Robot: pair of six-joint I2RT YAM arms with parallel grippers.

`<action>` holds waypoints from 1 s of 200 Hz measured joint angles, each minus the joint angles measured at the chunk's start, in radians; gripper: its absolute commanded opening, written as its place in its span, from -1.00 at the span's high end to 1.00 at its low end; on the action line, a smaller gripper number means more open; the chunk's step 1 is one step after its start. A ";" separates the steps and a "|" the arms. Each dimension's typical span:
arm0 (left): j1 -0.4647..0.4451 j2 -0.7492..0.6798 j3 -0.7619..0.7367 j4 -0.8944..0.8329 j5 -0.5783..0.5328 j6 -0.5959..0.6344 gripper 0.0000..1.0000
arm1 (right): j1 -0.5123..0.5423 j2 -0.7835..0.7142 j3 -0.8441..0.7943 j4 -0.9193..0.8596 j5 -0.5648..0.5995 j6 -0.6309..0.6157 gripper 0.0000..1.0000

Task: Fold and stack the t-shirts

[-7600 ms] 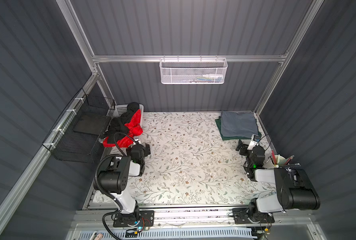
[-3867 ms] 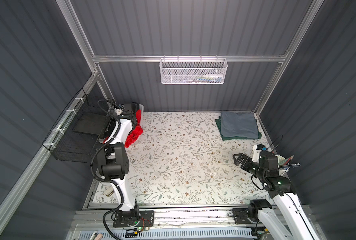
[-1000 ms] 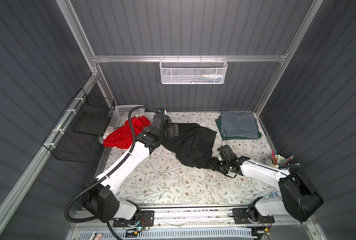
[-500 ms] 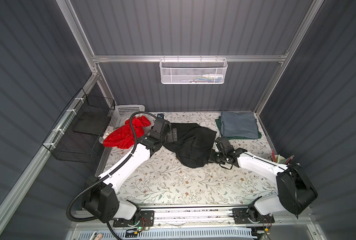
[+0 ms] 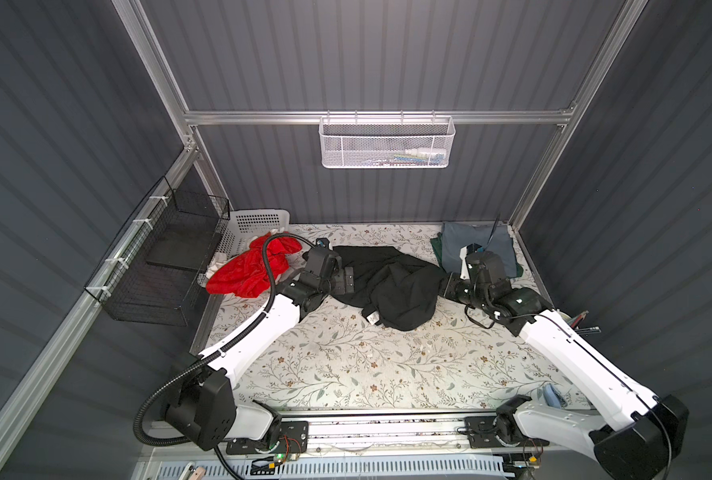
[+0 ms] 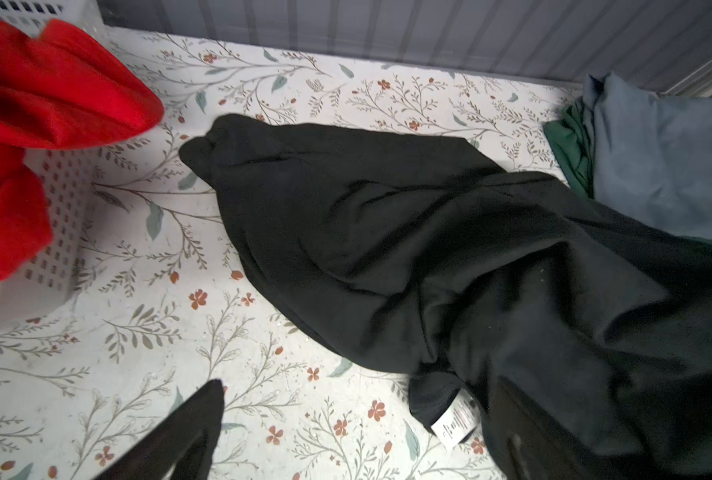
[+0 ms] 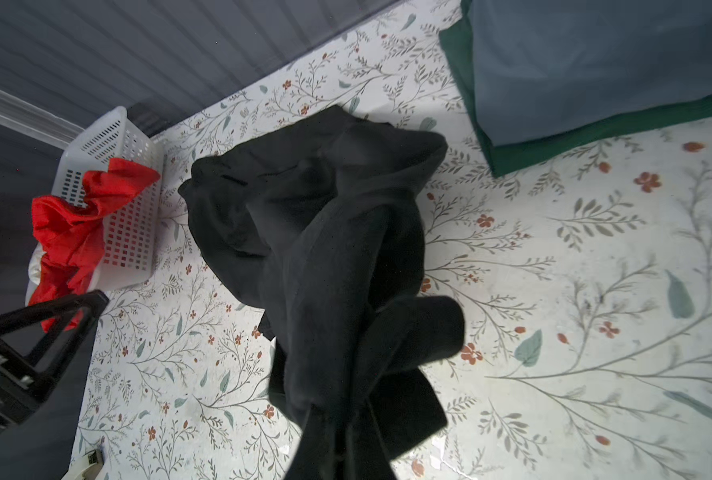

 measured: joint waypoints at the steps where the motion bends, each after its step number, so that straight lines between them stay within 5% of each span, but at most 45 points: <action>1: -0.001 0.000 -0.001 0.000 0.001 0.000 -0.99 | -0.001 -0.001 0.000 -0.002 0.001 0.000 1.00; 92: -0.226 0.008 -0.101 0.155 0.082 -0.086 -0.99 | -0.079 -0.043 -0.023 -0.066 0.003 0.000 1.00; 200: -0.364 0.359 -0.043 0.289 0.166 -0.135 -0.90 | -0.215 -0.043 -0.105 -0.026 -0.116 0.007 1.00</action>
